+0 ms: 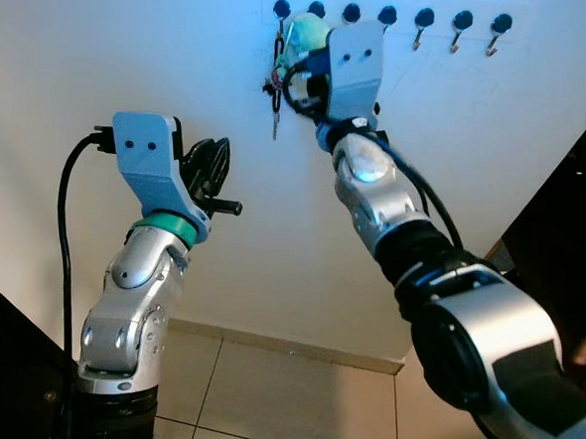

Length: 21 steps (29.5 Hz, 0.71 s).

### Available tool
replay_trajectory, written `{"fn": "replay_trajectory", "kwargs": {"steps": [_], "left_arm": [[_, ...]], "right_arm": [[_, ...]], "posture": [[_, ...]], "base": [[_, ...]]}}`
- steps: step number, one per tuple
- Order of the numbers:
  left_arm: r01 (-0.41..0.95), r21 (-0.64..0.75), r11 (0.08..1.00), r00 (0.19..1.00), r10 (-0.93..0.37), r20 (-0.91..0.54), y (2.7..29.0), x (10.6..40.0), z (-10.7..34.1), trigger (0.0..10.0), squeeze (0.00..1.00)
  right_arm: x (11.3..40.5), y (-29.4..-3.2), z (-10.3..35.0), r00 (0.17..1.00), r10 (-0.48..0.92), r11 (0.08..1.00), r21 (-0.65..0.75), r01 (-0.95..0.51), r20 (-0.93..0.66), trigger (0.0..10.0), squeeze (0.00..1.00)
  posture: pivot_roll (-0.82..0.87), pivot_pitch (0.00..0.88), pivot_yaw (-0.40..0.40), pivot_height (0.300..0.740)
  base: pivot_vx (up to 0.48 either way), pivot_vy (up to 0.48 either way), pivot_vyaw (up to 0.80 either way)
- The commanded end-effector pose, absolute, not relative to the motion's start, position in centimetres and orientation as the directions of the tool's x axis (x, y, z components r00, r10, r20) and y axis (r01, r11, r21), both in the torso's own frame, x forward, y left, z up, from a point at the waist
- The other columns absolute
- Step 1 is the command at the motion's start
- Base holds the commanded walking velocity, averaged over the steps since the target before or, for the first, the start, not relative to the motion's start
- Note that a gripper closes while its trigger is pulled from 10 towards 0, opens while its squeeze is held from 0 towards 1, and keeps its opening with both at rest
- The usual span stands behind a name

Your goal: Hang keys on a hook

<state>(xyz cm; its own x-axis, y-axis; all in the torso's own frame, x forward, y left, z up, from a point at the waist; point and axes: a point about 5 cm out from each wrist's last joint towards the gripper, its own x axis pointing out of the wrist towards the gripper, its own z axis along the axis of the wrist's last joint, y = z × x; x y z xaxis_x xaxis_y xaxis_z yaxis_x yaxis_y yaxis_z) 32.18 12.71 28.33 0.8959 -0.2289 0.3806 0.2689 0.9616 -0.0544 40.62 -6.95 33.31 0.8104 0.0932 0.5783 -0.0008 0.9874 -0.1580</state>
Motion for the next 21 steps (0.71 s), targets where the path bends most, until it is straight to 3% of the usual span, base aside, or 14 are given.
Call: {"fn": "replay_trajectory", "kwargs": {"steps": [1,17,18,20,21], "left_arm": [[0.27,-0.056,0.961,0.898,-0.231,0.375,12.7,32.3,28.1,10.0,0.0],[0.283,-0.032,0.958,0.889,-0.25,0.382,12.6,32.0,28.5,10.0,0.0],[0.303,-0.004,0.953,0.878,-0.277,0.39,12.5,31.7,28.9,10.0,0.0],[0.303,-0.004,0.953,0.878,-0.277,0.39,12.5,31.7,28.9,10.0,0.0],[0.336,0.082,0.938,0.86,-0.341,0.381,12.1,31.0,29.2,10.0,0.0]], "right_arm": [[40.3,-7.0,33.7,0.78,0.085,0.987,-0.162,0.021,0.62,10.0,0.0],[39.2,-8.6,31.2,0.749,0.12,0.988,-0.15,-0.028,0.652,10.0,0.0],[38.9,-9.8,30.0,0.766,0.108,0.993,-0.108,-0.051,0.634,10.0,0.0],[38.9,-9.8,30.0,0.766,0.108,0.993,-0.108,-0.051,0.634,10.0,0.0],[38.0,-12.4,28.2,0.786,0.083,0.996,-0.069,-0.052,0.612,10.0,0.0]], "posture": [[0.09,0.093,0.077,0.74],[0.09,0.103,0.081,0.74],[0.09,0.103,0.086,0.74],[0.09,0.103,0.086,0.74],[0.08,0.101,0.089,0.74]], "base": [[0.0,0.0,0.0],[0.0,0.0,0.0],[0.0,0.0,0.0],[0.0,0.0,0.0],[0.0,0.0,0.0]]}}
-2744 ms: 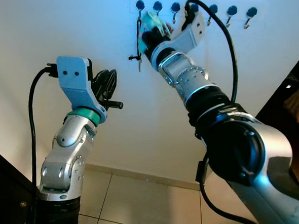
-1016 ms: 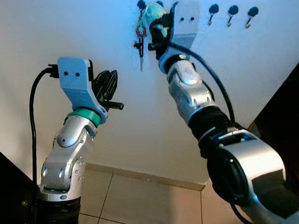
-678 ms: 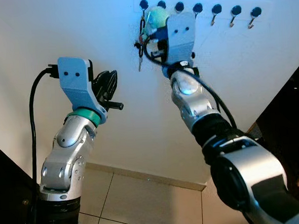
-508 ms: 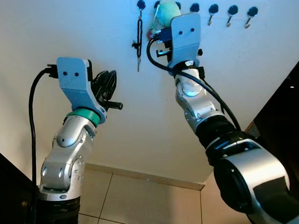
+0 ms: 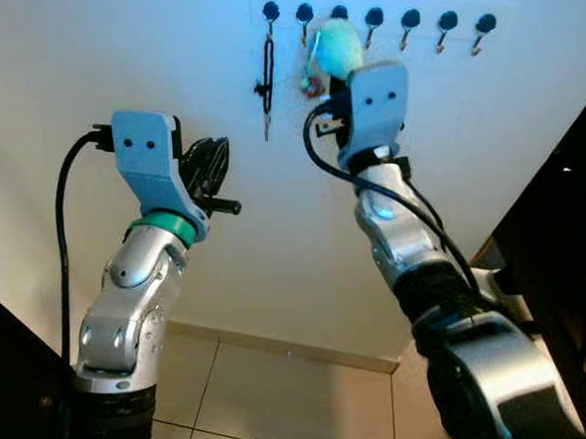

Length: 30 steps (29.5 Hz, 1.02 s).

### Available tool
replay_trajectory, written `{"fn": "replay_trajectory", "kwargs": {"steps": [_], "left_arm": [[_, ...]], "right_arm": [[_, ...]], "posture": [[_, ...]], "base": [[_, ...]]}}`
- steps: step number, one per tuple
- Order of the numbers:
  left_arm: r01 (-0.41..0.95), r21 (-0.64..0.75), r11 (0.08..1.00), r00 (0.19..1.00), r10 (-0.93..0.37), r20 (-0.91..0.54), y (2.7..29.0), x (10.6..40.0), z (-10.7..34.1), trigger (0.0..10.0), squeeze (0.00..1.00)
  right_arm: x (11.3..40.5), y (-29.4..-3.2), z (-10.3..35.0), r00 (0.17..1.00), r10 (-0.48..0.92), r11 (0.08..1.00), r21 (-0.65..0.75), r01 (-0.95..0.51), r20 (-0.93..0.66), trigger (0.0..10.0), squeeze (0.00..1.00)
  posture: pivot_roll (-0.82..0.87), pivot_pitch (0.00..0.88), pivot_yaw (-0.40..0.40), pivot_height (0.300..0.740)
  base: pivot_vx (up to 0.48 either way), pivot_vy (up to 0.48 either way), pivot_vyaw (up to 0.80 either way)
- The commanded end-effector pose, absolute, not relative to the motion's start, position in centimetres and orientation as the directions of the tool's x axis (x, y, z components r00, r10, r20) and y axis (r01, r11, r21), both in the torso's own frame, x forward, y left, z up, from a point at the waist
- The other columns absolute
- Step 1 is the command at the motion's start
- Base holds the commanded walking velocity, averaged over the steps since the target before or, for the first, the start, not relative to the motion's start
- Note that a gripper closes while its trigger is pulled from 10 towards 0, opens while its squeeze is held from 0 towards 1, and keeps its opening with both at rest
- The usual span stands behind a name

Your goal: Hang keys on a hook

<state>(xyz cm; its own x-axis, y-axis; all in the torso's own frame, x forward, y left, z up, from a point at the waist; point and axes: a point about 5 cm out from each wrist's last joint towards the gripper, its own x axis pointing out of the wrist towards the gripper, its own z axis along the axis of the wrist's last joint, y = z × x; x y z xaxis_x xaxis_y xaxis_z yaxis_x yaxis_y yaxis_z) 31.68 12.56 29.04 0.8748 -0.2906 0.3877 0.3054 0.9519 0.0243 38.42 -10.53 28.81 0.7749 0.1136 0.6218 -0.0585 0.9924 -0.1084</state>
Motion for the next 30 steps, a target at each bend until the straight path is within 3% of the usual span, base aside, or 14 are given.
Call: {"fn": "replay_trajectory", "kwargs": {"steps": [1,14,21,30], "left_arm": [[0.344,0.113,0.932,0.854,-0.361,0.374,12.1,30.7,29.2,10.0,0.0],[0.3,0.228,0.926,0.885,-0.359,0.296,13.2,31.1,27.8,10.0,0.0],[0.293,0.238,0.926,0.897,-0.352,0.267,13.8,30.8,26.8,10.0,0.0],[0.232,0.197,0.952,0.923,-0.28,0.264,14.4,31.6,25.8,10.0,0.0]], "right_arm": [[37.6,-13.2,27.8,0.791,0.075,0.997,-0.06,-0.049,0.607,10.0,0.0],[36.3,-18.4,30.8,0.764,0.052,0.99,-0.132,0.043,0.643,10.0,0.0],[35.4,-18.3,29.3,0.814,0.126,0.986,-0.164,-0.039,0.566,10.0,0.0],[35.3,-18.2,27.5,0.856,0.057,0.998,-0.046,-0.038,0.515,10.0,0.0]], "posture": [[0.08,0.101,0.089,0.74],[0.06,0.082,0.098,0.74],[0.05,0.072,0.091,0.74],[0.04,0.055,0.098,0.74]], "base": [[0.0,0.0,0.0],[0.0,0.0,0.0],[0.0,0.0,0.0],[0.0,0.0,0.0]]}}
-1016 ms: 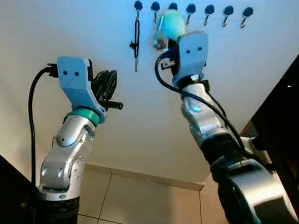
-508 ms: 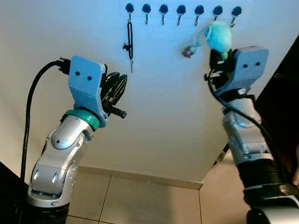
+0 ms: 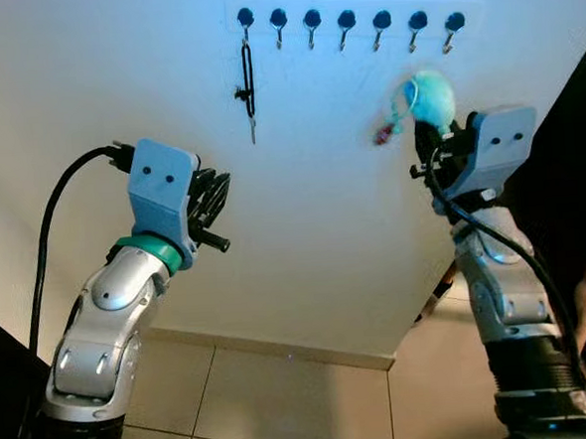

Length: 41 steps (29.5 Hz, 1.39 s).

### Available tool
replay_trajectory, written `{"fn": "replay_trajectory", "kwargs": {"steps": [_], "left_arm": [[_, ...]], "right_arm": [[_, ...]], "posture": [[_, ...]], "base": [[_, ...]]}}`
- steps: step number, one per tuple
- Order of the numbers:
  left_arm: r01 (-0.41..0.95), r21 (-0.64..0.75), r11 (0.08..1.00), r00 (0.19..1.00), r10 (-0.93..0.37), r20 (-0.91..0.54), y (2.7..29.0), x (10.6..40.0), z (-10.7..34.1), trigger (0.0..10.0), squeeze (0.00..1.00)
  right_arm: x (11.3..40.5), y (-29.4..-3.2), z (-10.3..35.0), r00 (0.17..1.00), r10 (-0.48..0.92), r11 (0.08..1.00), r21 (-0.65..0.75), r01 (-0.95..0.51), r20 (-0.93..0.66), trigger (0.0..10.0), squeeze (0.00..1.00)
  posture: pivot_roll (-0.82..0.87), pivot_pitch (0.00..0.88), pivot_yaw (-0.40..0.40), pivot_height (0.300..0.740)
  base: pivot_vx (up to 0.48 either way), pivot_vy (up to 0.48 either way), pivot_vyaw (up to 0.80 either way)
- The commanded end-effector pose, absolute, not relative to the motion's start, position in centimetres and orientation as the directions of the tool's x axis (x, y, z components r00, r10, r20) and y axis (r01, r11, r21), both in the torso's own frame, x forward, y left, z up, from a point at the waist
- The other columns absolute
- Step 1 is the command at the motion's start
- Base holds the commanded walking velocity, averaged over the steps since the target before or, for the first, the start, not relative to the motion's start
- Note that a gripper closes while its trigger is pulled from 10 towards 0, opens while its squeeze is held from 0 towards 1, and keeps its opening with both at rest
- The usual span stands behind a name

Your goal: Hang keys on a hook

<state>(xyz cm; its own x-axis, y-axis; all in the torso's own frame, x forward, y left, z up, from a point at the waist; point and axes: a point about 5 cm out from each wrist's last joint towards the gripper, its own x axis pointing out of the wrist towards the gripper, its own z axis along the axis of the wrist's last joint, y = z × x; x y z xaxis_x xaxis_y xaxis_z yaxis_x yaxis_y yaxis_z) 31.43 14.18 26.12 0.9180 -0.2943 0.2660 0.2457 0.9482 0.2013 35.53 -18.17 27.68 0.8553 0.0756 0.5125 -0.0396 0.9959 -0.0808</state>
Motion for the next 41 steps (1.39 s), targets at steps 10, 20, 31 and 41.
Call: {"fn": "replay_trajectory", "kwargs": {"steps": [10,20,31,41], "left_arm": [[0.219,0.194,0.956,0.928,-0.266,0.263,14.6,31.6,25.4,10.0,0.0],[0.221,0.191,0.956,0.926,-0.267,0.265,14.3,31.8,25.3,10.0,0.0],[0.218,0.193,0.957,0.929,-0.265,0.26,14.3,31.9,25.0,10.0,0.0],[0.21,0.19,0.959,0.93,-0.256,0.263,14.6,31.8,25.0,10.0,0.0]], "right_arm": [[35.2,-16.8,27.1,0.871,0.092,0.996,-0.029,-0.089,0.483,10.0,0.0],[35.2,-16.1,26.7,0.877,0.101,0.994,-0.01,-0.109,0.47,10.0,0.0],[36.8,-10.5,25.9,0.882,0.222,0.946,0.129,-0.298,0.416,10.0,0.0],[36.5,-17.2,30.5,0.797,-0.097,0.967,-0.134,0.218,0.596,10.0,0.0]], "posture": [[0.05,0.046,0.094,0.74],[0.05,0.045,0.1,0.74],[0.07,0.048,0.099,0.74],[0.06,0.071,0.093,0.74]], "base": [[0.0,0.0,0.0],[0.0,0.0,0.0],[0.0,0.0,0.0],[0.0,0.0,0.0]]}}
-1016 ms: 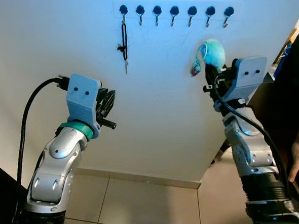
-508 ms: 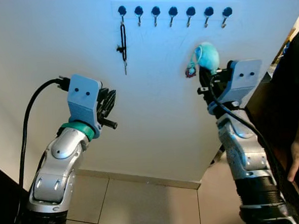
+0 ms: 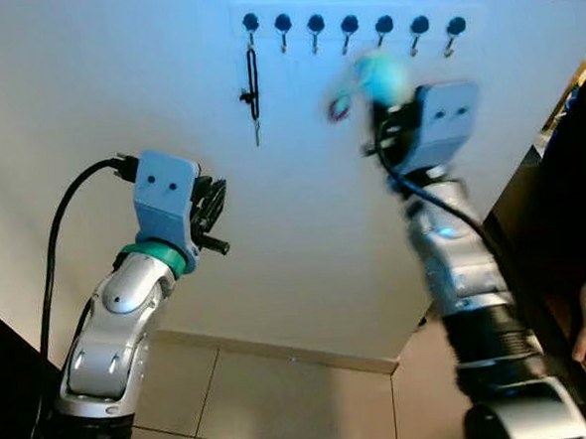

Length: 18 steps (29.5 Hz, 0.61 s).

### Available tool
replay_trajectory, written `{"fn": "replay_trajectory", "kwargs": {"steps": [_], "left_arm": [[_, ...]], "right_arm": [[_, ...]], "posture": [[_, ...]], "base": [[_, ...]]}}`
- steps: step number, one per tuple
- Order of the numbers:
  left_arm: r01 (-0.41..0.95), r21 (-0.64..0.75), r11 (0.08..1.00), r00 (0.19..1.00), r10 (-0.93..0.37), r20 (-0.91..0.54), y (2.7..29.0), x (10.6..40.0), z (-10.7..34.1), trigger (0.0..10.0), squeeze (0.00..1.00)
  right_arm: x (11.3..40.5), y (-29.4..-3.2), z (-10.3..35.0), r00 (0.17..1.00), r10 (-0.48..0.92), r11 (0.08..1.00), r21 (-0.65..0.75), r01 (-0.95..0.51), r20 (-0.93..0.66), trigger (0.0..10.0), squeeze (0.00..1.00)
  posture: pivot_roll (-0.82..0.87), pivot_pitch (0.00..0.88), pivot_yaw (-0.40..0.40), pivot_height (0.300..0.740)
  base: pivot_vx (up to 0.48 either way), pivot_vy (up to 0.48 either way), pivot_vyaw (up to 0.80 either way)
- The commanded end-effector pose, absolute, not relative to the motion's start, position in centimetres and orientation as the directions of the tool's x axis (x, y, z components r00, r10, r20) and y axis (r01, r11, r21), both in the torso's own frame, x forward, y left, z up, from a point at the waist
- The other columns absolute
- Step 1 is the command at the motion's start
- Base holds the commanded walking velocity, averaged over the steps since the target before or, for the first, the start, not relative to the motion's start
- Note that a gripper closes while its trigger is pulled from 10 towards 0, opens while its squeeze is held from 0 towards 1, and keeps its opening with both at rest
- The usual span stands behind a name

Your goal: Hang keys on a hook

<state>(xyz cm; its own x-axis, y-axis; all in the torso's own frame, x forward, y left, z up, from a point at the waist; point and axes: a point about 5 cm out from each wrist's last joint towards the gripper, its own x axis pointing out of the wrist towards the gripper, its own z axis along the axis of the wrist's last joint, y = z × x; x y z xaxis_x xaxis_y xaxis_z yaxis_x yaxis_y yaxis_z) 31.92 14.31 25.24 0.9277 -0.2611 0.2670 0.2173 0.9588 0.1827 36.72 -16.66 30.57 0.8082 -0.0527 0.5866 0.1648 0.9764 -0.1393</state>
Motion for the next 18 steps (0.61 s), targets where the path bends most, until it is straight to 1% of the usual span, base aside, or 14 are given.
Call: {"fn": "replay_trajectory", "kwargs": {"steps": [1,2,4,7,8,11,16,18], "left_arm": [[0.21,0.19,0.959,0.93,-0.255,0.264,14.6,31.8,25.1,10.0,0.0],[0.21,0.19,0.959,0.93,-0.255,0.264,14.6,31.8,25.1,10.0,0.0],[0.21,0.188,0.959,0.928,-0.257,0.272,14.4,32.0,25.4,10.0,0.0],[0.21,0.188,0.959,0.928,-0.257,0.272,14.4,32.0,25.4,10.0,0.0],[0.21,0.188,0.959,0.927,-0.257,0.274,14.4,32.0,25.5,10.0,0.0],[0.205,0.188,0.96,0.927,-0.252,0.277,14.5,32.0,25.5,10.0,0.0],[0.204,0.187,0.961,0.927,-0.251,0.278,14.5,32.0,25.5,10.0,0.0],[0.205,0.186,0.961,0.927,-0.252,0.277,14.4,31.9,25.4,10.0,0.0]], "right_arm": [[36.2,-18.8,30.9,0.777,-0.161,0.944,-0.133,0.301,0.609,10.0,0.0],[36.2,-18.8,30.9,0.777,-0.161,0.944,-0.133,0.301,0.609,10.0,0.0],[36.6,-21.1,30.8,0.774,-0.254,0.918,-0.109,0.382,0.58,10.0,0.0],[36.6,-21.1,30.8,0.774,-0.254,0.918,-0.109,0.382,0.58,10.0,0.0],[36.7,-21.6,30.6,0.776,-0.275,0.909,-0.109,0.402,0.568,10.0,0.0],[37.6,-21.3,31.0,0.773,-0.286,0.905,-0.105,0.412,0.566,10.0,0.0],[37.9,-21.1,31.2,0.771,-0.288,0.904,-0.105,0.415,0.568,10.0,0.0],[38.3,-20.5,31.6,0.769,-0.28,0.906,-0.105,0.409,0.575,10.0,0.0]], "posture": [[0.05,0.079,0.096,0.74],[0.05,0.079,0.096,0.74],[0.05,0.078,0.095,0.74],[0.05,0.078,0.095,0.74],[0.05,0.078,0.095,0.74],[0.06,0.077,0.09,0.74],[0.07,0.075,0.09,0.74],[0.07,0.079,0.091,0.74]], "base": [[0.0,0.0,0.0],[0.0,0.0,0.0],[0.0,0.0,0.0],[0.0,0.0,0.0],[0.0,0.0,0.0],[0.0,0.0,0.0],[0.0,0.0,0.0],[0.0,0.0,0.0]]}}
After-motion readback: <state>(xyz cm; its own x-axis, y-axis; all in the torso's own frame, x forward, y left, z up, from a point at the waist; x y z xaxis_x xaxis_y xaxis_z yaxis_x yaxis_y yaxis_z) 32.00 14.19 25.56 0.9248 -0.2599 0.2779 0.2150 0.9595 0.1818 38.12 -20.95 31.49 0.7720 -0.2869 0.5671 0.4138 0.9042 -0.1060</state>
